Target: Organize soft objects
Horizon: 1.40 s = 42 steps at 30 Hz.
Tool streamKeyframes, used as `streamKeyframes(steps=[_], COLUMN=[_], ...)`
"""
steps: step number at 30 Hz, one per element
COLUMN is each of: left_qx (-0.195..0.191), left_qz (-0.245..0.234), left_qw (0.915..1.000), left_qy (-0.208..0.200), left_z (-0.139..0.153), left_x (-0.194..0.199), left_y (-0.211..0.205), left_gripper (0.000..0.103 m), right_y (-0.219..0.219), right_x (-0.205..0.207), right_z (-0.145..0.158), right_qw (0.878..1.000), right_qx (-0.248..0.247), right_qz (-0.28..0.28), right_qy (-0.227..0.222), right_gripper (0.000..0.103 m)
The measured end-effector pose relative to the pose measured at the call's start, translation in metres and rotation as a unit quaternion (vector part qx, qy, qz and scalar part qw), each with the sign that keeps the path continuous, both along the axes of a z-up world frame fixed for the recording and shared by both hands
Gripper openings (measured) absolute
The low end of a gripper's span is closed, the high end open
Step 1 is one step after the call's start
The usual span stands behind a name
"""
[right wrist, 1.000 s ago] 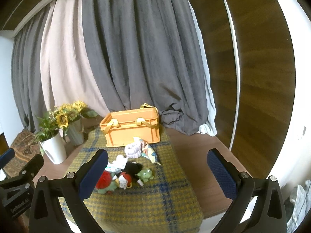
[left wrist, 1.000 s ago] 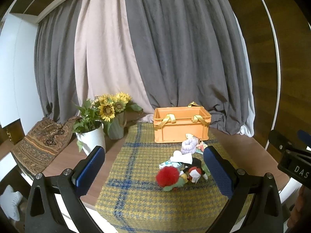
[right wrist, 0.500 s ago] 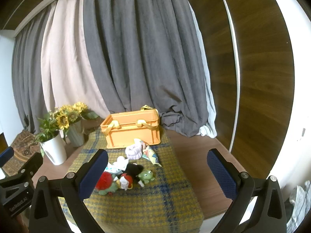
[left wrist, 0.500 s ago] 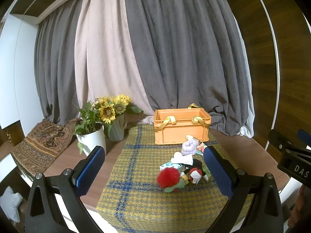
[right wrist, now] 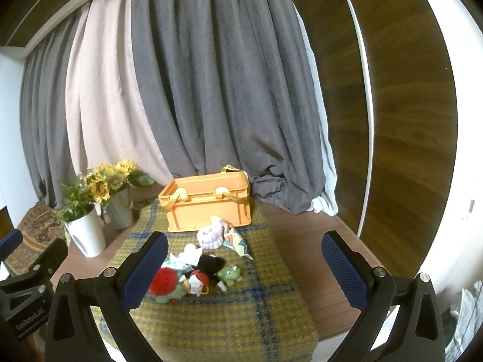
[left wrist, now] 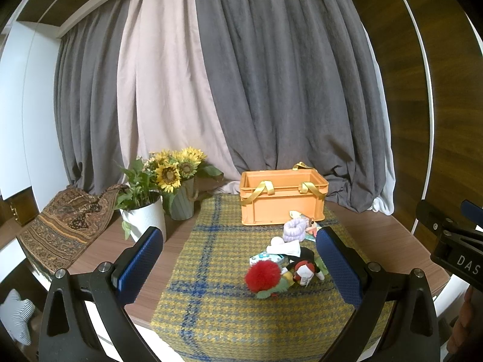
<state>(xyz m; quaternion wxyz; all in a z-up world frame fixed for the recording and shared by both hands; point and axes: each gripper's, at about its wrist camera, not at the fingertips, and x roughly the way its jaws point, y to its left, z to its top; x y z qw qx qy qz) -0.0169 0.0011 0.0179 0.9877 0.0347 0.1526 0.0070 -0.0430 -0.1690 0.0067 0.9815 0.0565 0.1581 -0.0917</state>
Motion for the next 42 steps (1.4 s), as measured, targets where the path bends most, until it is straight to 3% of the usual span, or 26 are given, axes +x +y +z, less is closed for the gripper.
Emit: streamKeyframes(steps=[16,23,29,42], left_qx=[0.0,-0.006,-0.006,-0.007], left_qz=[0.0,-0.014,-0.032,-0.035], left_qw=[1.0,0.9997,0.9973,0.9919], left_qy=[-0.001,0.021,0.066,0.122], left_z=[-0.002,-0.006,-0.026,-0.086], left_x=[-0.002,0.009,0.037,0.107], left_y=[0.0,0.004,0.003,-0.001], left_gripper=[0.103,0.103,0.103,0.103], right_y=[0.001,-0.003,-0.006,-0.009], right_x=[0.0,0.011,0.032,0.1], right_z=[0.0,-0.006,-0.023,-0.073], right_qw=[1.0,1.0,0.999,0.996], right_qx=[0.001,0.009,0.019,0.018], right_qz=[0.0,-0.001,0.004,0.016], right_qy=[0.002,0.016,0.042,0.083], right_gripper=[0.103,0.103,0.103,0.1])
